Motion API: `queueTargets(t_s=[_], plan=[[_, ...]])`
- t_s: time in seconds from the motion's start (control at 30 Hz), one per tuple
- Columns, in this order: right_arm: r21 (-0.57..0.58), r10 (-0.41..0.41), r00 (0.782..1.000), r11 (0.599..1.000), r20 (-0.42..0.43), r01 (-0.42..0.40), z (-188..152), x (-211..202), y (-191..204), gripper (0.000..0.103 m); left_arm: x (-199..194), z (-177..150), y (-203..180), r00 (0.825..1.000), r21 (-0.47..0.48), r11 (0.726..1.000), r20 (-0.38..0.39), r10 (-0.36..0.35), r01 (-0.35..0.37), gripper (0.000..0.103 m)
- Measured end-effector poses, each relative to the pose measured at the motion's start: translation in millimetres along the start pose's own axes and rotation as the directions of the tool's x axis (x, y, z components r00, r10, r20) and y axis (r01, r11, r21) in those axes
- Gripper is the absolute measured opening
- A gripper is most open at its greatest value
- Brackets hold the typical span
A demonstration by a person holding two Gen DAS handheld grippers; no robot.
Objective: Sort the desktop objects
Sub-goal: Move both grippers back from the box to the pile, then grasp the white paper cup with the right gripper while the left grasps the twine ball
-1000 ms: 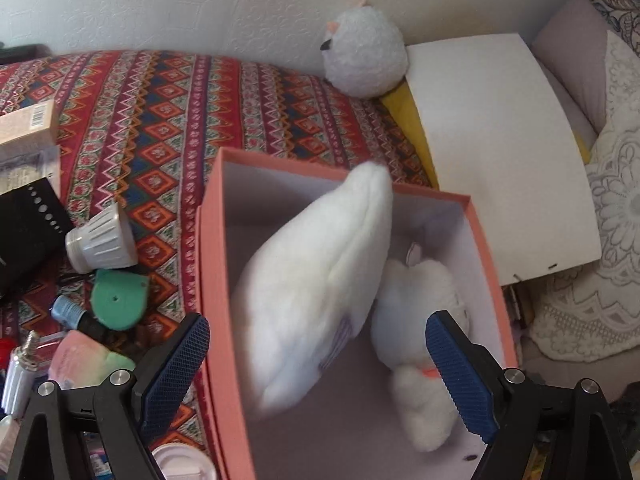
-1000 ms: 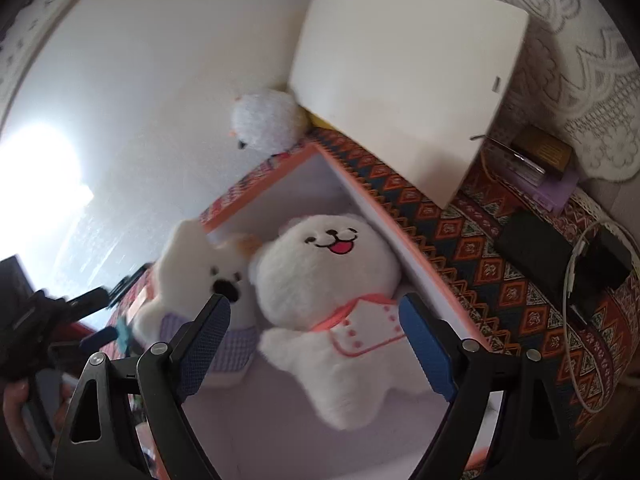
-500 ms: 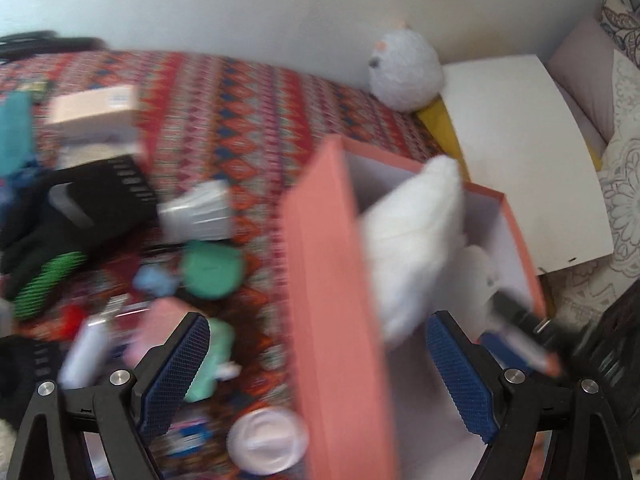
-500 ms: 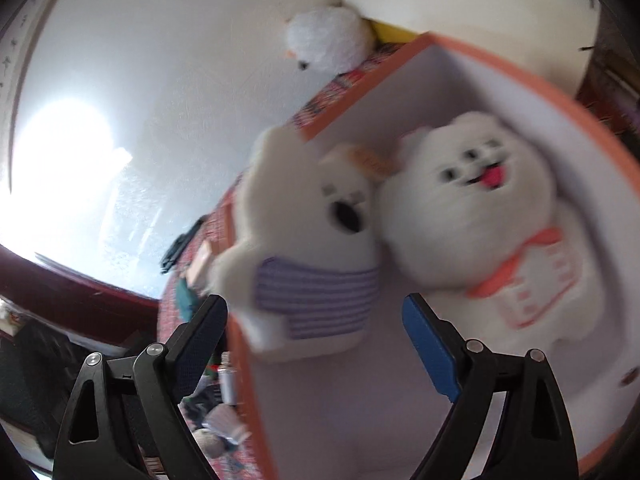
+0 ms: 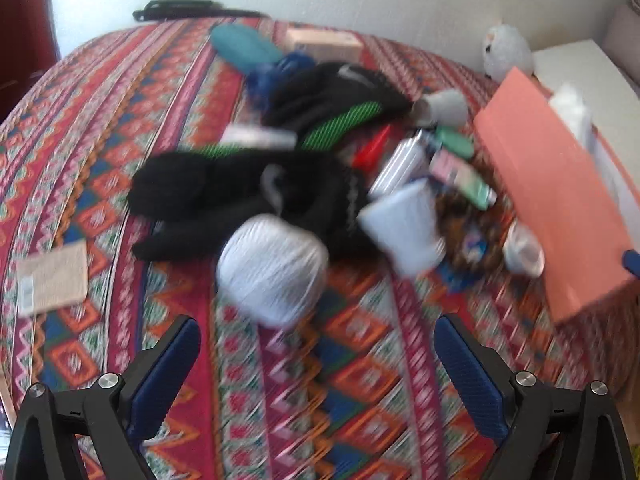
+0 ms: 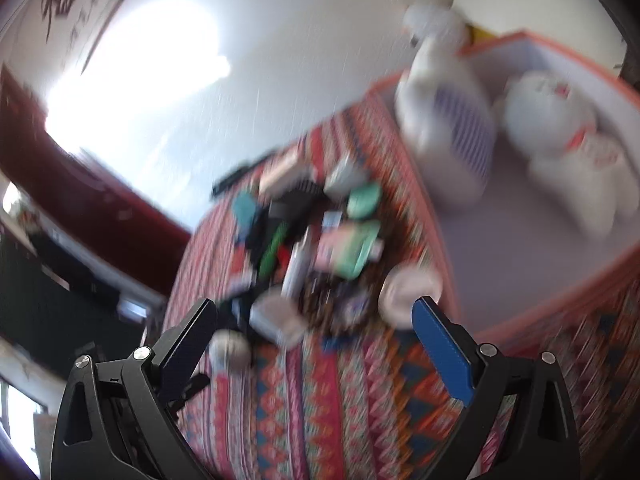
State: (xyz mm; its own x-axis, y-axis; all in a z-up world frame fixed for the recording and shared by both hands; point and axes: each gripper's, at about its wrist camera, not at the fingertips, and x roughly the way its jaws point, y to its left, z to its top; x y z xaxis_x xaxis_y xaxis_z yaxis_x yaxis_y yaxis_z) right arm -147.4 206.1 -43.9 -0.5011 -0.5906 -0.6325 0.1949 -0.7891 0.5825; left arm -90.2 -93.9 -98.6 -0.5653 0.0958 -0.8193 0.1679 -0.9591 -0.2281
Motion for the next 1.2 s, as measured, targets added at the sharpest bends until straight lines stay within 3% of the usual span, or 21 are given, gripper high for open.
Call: queueTargets(t_s=[0.1,0.23,0.67,1.1,1.17,1.2], plan=[[-0.036,-0.026,0.996,0.999,-0.083,0.023,-30,27,16,0.100,9,-14,7,0.999,-0.002,0.999,-0.014,-0.043,0.043,0.097],[-0.032,-0.021,0.985,0.999,-0.170,0.015,-43,60,28,0.100,20,-20,8,0.993,0.002,0.993,0.001,-0.116,0.116,0.097],[-0.267,-0.154,0.952,0.960,-0.264,0.081,-41,141,60,0.100,53,-1,25,0.994,-0.064,0.992,0.008,-0.109,0.109,0.102],[-0.360,-0.166,0.938,0.932,-0.303,0.048,-18,202,73,0.098,79,13,25,0.997,-0.033,0.997,0.024,-0.071,0.072,0.102],[-0.393,-0.180,0.941,0.918,-0.287,0.055,-17,209,76,0.092,80,14,26,0.997,-0.023,0.998,0.042,-0.062,0.062,0.098],[-0.408,-0.194,0.939,0.911,-0.283,0.066,-16,212,77,0.085,80,15,25,0.997,-0.013,0.998,0.044,-0.057,0.057,0.084]])
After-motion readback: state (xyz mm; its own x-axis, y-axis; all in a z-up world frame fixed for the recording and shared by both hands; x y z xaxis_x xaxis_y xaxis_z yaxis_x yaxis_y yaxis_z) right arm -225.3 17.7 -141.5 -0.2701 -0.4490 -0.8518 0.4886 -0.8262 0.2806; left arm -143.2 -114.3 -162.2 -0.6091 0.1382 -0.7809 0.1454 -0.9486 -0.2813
